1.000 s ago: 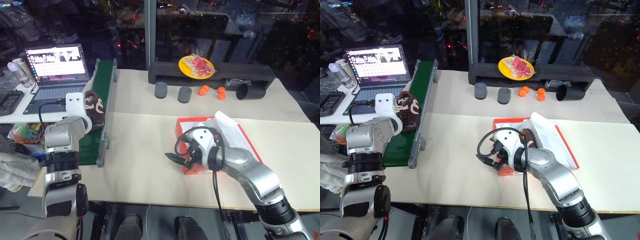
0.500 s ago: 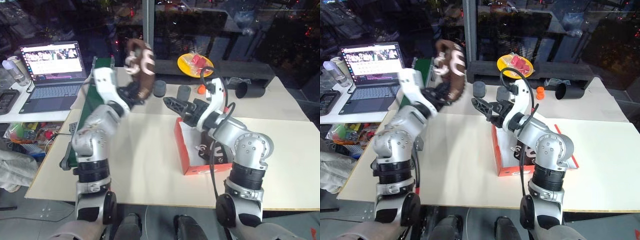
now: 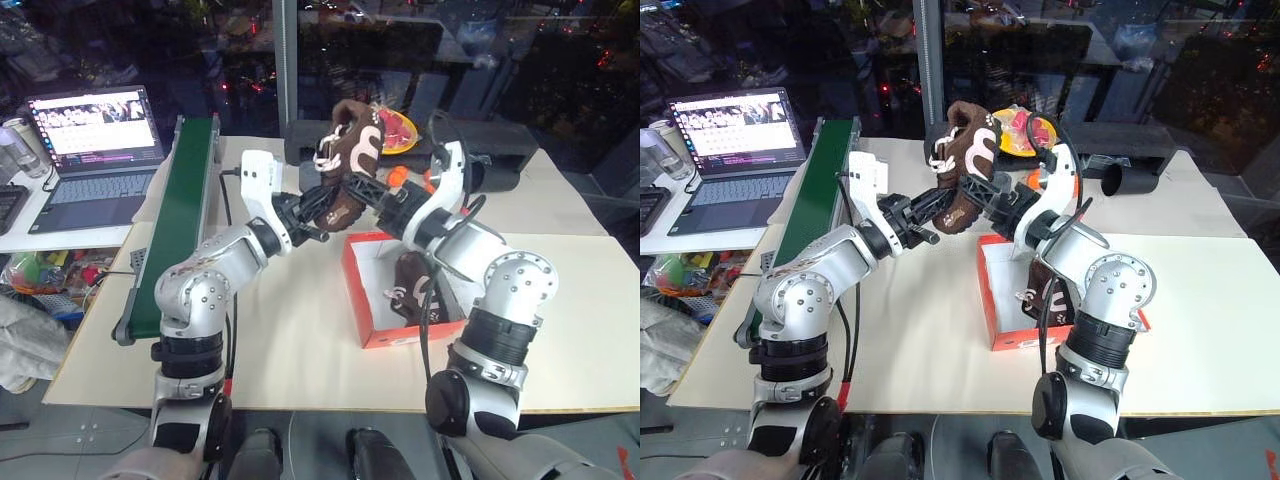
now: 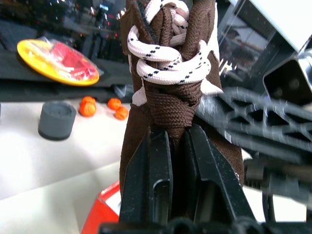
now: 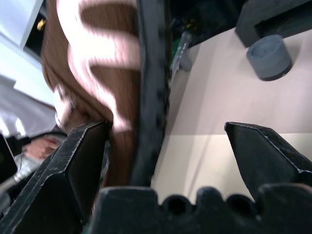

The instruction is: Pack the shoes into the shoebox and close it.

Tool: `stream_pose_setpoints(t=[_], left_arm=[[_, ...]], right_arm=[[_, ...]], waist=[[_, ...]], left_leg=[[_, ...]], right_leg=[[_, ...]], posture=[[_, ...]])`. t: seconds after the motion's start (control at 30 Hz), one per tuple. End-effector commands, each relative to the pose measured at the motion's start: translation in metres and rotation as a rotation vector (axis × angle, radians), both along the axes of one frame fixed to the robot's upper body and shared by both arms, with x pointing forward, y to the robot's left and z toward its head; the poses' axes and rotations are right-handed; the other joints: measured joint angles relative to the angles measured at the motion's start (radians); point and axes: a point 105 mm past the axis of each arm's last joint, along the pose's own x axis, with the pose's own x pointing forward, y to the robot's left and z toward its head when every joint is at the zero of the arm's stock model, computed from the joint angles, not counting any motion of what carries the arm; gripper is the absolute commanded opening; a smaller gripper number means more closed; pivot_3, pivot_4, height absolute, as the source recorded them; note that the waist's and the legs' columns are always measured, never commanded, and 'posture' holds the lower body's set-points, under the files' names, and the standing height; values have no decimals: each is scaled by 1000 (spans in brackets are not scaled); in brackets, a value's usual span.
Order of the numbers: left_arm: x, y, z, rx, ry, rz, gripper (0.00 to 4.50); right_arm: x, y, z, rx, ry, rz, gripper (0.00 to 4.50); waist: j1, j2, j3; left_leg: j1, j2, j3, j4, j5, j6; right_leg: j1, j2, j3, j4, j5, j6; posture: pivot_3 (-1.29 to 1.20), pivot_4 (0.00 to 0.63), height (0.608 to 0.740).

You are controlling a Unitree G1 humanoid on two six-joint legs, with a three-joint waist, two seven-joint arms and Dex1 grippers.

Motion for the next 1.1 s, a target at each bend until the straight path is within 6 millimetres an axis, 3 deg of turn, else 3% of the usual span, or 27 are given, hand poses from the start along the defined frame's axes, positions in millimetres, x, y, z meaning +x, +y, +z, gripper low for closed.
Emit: stream_pose_setpoints(t=[0.03, 0.2, 0.23, 0.37, 0.43, 0.67, 0.77, 0.9, 1.1], left_arm=[[-11, -8, 15, -1, -90, -47, 6], [-22, -14, 13, 34, -114, -114, 1977], [-23, -14, 10, 34, -96, -121, 2323], [-23, -9, -4, 97, -56, -126, 2323], [-21, 0, -17, 170, -45, -111, 2323], [-18, 29, -36, 291, -49, -67, 2323], [-16, 32, -35, 295, -56, -51, 2323], [-16, 31, -35, 295, -59, -43, 2323], [-16, 29, -34, 290, -58, -38, 2323]], right_arm=[[-2, -7, 20, 27, -78, -39, 3196], [-2, -5, 26, 27, -90, -41, 1459], [-2, -7, 28, 36, -94, -51, 1407], [3, -18, 33, 46, -110, -126, 1407], [10, -29, 29, -48, -102, -209, 1407], [13, -55, -33, -546, 87, -280, 1407], [3, -62, -64, -636, 197, -243, 1407], [-7, -64, -91, -695, 278, -214, 1407], [-19, -54, -130, -778, 375, -144, 1407]], waist=[[0, 0, 0], [1, 0, 0], [1, 1, 0], [2, 1, 0], [-2, 1, 0], [1, 3, 1], [3, 3, 1], [3, 3, 1], [2, 3, 1]], left_leg=[[0, 0, 0, 0, 0, 0], [0, 0, 0, 0, 0, 0], [0, 0, 0, 0, 0, 0], [0, 0, 0, 0, 0, 0], [0, 0, 0, 0, 0, 0], [0, 0, 1, -1, 0, 0], [0, 0, 1, -1, 0, 0], [-1, 0, 1, -1, 0, 0], [0, 0, 1, -1, 0, 0]], right_leg=[[0, 0, 0, 0, 0, 0], [0, 0, 0, 0, 0, 0], [0, 0, 0, -1, 0, 0], [0, 0, 0, 0, 0, 0], [0, 0, 0, 0, 0, 0], [-1, 0, 0, 0, -1, -1], [-1, 0, 1, -1, -1, -1], [-1, 0, 1, -1, -1, -1], [0, 0, 1, -1, -2, -1]], posture=[[0, 150, 740], [0, 150, 740], [0, 150, 740], [0, 150, 740], [0, 150, 740], [0, 150, 740], [0, 150, 740], [0, 150, 740], [0, 150, 740]])
